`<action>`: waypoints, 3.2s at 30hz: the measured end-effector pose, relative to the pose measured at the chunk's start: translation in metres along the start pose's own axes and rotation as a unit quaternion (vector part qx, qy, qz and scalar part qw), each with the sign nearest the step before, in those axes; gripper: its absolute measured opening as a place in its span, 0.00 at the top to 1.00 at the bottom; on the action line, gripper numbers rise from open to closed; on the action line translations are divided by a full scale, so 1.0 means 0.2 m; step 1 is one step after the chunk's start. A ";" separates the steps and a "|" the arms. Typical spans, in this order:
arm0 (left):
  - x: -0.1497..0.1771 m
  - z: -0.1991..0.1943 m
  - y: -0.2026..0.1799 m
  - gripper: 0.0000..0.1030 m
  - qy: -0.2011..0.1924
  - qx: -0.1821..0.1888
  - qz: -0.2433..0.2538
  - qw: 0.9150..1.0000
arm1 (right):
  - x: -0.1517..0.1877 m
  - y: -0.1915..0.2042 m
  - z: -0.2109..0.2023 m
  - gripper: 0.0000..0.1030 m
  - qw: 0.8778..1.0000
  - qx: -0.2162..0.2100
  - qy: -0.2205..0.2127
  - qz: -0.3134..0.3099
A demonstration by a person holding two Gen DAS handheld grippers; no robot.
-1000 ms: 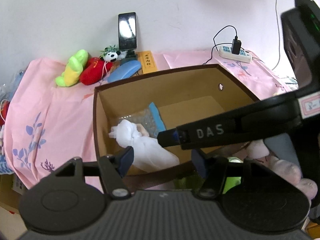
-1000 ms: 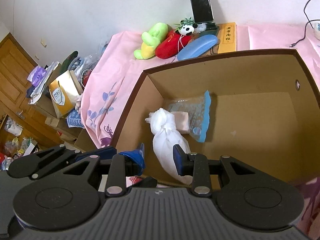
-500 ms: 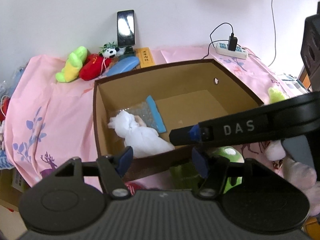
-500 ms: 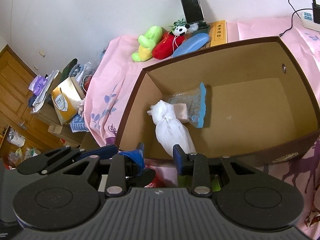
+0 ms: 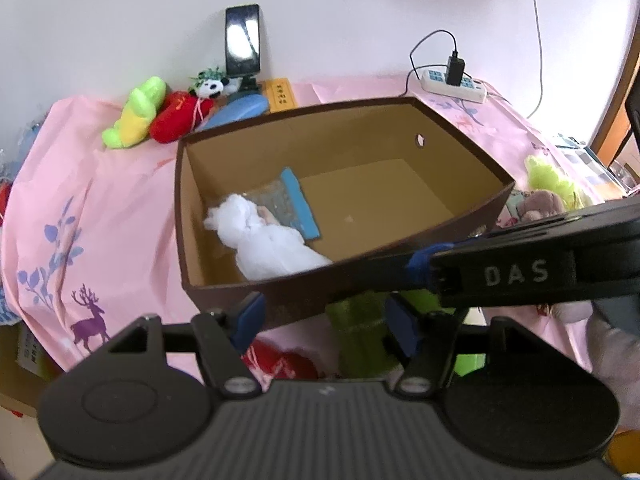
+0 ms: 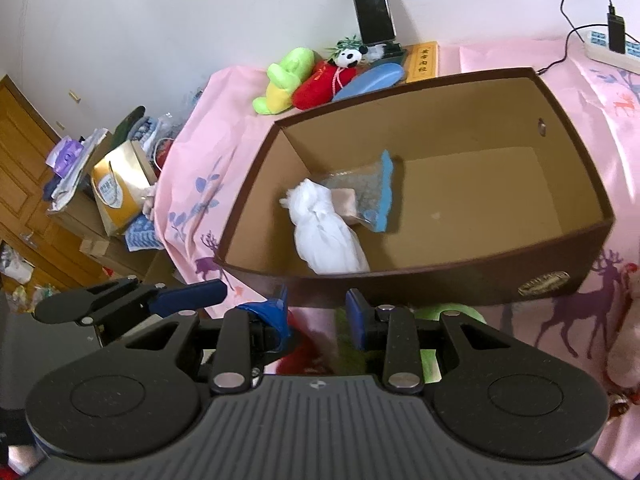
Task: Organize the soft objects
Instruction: 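Open the right gripper and withdraw it from the box, then reach the right gripper to the green mushroom plush and grasp it, then lift the green plush with the right gripper and carry it over the box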
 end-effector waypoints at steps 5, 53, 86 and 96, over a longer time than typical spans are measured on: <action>0.07 0.02 -0.04 0.33 0.014 0.028 -0.005 0.999 | 0.04 -0.07 -0.05 0.86 1.000 0.015 0.001 0.011; 0.13 0.37 -0.43 0.29 0.030 0.165 0.031 0.985 | 0.26 -0.54 -0.01 0.77 0.982 -0.049 0.071 0.166; -0.44 -0.19 -0.39 0.29 -0.196 0.202 0.108 0.953 | -0.29 -0.14 -0.43 0.79 0.994 0.010 -0.106 -0.009; -0.65 0.06 -0.18 0.29 -0.174 0.171 0.056 0.968 | -0.56 -0.18 -0.19 0.79 0.995 -0.006 -0.095 -0.035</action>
Point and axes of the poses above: each gripper's, at about its wrist camera, not at the fingertips, and z roughly the way its jaws point, y to its left, x to its underside, the point moved 9 cm from there along z, roughly the way its jaws point, and after that the axes turned 3 degrees about -y, right-handed, at the moved point
